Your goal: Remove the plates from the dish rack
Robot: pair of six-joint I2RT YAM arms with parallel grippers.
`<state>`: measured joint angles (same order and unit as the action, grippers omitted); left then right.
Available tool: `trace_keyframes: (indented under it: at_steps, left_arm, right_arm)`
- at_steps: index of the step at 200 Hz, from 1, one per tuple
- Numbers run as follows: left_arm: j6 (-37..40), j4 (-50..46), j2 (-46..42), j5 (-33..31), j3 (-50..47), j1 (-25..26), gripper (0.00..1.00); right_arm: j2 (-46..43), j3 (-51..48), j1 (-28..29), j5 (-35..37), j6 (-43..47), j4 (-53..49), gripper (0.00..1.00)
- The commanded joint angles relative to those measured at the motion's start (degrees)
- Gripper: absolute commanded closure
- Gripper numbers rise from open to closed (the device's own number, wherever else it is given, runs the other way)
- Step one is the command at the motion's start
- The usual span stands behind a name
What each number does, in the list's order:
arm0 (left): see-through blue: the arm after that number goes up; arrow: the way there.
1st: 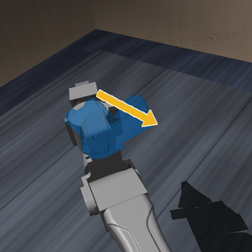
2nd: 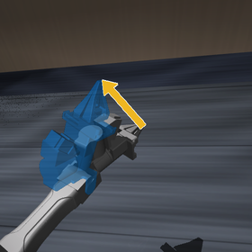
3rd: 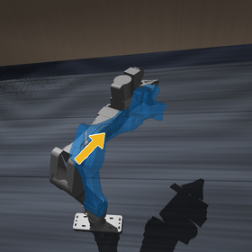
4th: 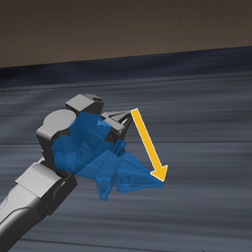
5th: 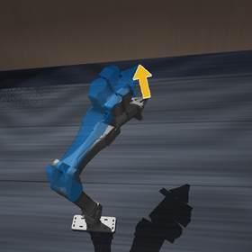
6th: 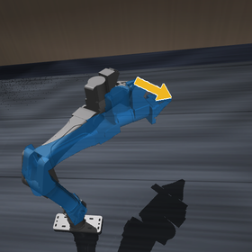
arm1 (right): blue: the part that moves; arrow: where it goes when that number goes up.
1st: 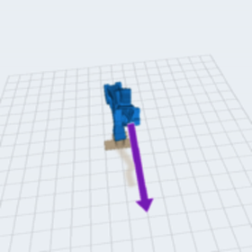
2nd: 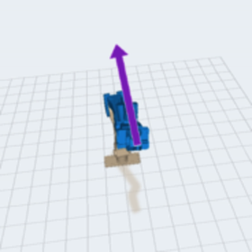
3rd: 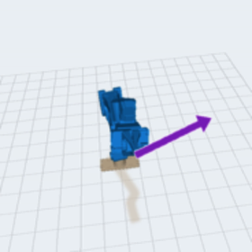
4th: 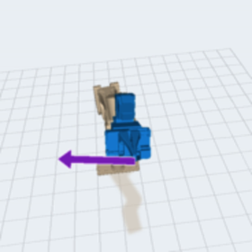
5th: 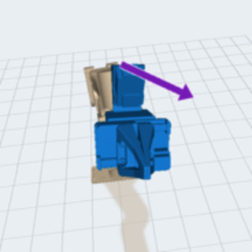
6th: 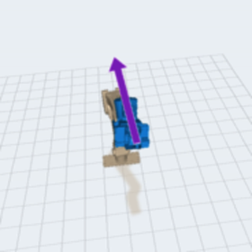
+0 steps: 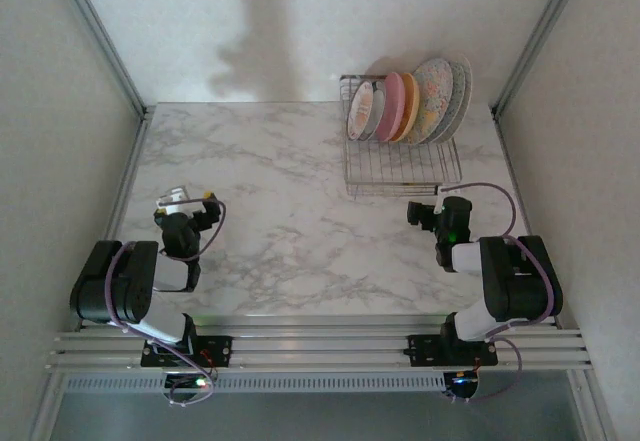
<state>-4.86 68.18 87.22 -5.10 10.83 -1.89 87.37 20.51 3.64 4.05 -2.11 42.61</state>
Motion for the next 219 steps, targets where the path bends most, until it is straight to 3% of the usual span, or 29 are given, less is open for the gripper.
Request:
trace_keyframes:
  at_steps: [1, 150, 187, 219]
  left_arm:
    - [1.61, 7.14, 1.08, 1.8, 1.66, -0.88, 0.01]
    - [1.33, 8.34, 0.62, 1.39, 0.88, -0.85, 0.01]
    - [0.73, 11.06, -8.22, -8.63, -4.74, 1.65, 0.01]
    - [-2.96, 1.31, -17.3, -14.29, -5.06, 3.13, 0.01]
  right_arm:
    - [1.2, 1.98, 0.45, 1.35, 1.03, 5.83, 0.01]
    - [0.8, 1.05, 0.62, 1.69, 1.19, 7.57, 0.01]
    - [-8.82, -5.35, 3.66, 16.88, -0.36, 11.28, 0.01]
    - [-28.0, -4.53, 4.79, 28.74, -7.75, -14.42, 0.01]
